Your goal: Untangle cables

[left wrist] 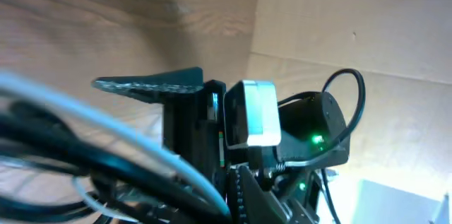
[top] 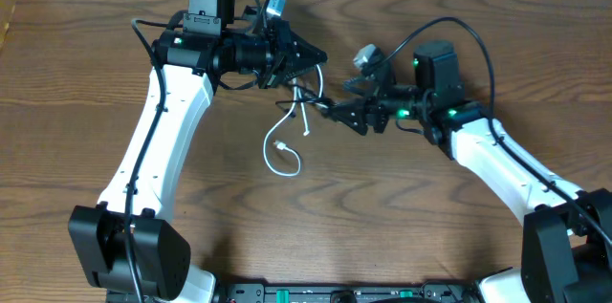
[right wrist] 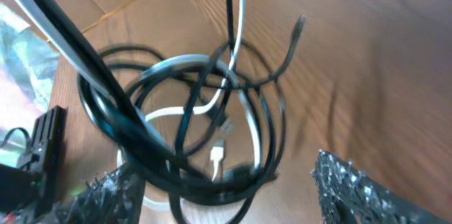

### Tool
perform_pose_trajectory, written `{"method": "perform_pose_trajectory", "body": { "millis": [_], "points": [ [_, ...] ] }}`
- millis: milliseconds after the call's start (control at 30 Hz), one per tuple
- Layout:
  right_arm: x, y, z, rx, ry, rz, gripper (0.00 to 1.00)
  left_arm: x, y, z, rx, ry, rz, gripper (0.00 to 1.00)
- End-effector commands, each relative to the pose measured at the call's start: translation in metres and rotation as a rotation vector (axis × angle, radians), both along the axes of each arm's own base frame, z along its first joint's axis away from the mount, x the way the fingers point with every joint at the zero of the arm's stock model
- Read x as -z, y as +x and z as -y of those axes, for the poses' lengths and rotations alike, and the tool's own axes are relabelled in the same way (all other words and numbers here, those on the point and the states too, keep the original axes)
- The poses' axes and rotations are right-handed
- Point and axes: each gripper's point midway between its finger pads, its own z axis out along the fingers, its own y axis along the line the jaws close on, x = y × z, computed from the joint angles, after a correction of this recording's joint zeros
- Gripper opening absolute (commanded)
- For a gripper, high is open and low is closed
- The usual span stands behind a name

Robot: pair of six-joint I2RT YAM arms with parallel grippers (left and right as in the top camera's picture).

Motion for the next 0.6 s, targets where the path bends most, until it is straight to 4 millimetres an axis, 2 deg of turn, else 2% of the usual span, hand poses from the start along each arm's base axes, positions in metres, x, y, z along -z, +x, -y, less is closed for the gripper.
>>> {"method": "perform_pose_trajectory", "body": {
  "millis": [0,133,167,233,267,333,367,433,500,567],
  "points": [
    [-0.008,0.001,-0.015,-0.023,-0.002,0.068,0.71,-0.023,-0.012,0.005,0.053,-0.072,0.021,0.08],
    [-0.004,0.002,-0.019,0.002,-0.032,0.078,0.58,-0.027,-0.015,0.006,0.069,-0.097,0.014,0.08],
    [-0.003,0.003,-0.019,0.007,-0.036,0.08,0.51,-0.028,-0.015,0.007,0.072,-0.102,0.014,0.08],
    [-0.002,0.006,-0.018,0.025,-0.046,0.082,0.32,-0.028,-0.015,0.006,0.07,-0.102,0.012,0.08],
    [-0.001,0.008,-0.015,0.037,-0.046,0.072,0.15,-0.028,-0.014,0.005,0.066,-0.102,0.012,0.07],
    [0.0,0.012,-0.01,0.078,-0.035,0.02,0.04,-0.027,-0.01,0.0,0.049,-0.092,0.02,0.08],
    [0.0,0.015,-0.006,0.106,-0.025,-0.022,0.01,-0.025,-0.007,-0.004,0.035,-0.081,0.03,0.11],
    [0.003,0.019,0.003,0.16,-0.008,-0.112,0.01,-0.016,0.004,-0.015,-0.015,-0.018,0.064,0.17],
    [0.01,0.022,0.013,0.21,-0.004,-0.203,0.01,-0.002,0.013,-0.026,-0.051,0.077,0.127,0.35],
    [0.018,0.021,0.024,0.248,-0.014,-0.283,0.01,0.018,0.019,-0.041,-0.092,0.216,0.153,0.44]
  ]
}}
